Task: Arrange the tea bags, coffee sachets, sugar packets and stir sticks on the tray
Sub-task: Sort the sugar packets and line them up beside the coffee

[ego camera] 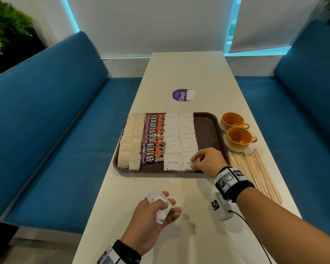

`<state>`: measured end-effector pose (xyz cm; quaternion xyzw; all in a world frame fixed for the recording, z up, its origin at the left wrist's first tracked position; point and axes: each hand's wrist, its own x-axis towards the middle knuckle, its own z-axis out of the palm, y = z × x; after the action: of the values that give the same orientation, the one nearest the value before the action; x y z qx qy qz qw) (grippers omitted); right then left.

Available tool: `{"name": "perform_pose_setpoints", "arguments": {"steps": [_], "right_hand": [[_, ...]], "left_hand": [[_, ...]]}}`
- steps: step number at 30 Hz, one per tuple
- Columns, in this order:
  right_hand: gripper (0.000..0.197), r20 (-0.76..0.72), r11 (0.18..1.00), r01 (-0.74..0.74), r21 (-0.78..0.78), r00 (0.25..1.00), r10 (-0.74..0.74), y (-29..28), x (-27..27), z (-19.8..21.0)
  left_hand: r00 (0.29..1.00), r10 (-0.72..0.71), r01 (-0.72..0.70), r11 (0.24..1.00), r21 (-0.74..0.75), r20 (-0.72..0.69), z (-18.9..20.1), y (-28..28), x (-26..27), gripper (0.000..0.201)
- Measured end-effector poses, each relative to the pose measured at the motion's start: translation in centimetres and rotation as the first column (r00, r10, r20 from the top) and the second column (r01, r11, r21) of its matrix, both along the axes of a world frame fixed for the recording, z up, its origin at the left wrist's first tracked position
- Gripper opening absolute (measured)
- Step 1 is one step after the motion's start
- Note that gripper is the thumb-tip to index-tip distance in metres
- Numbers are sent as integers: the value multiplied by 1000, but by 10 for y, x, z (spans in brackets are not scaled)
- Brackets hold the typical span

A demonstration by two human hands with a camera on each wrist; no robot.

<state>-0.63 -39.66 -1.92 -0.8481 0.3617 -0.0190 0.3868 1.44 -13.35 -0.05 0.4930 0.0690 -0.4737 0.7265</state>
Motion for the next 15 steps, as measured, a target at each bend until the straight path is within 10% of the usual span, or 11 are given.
{"name": "perform_pose_setpoints", "arguments": {"steps": [15], "right_hand": [[28,49,1000,7,-3,999,-7,-5,-16,3]], "left_hand": [[994,-104,106,993,-54,37,10,17,-5,42]]}}
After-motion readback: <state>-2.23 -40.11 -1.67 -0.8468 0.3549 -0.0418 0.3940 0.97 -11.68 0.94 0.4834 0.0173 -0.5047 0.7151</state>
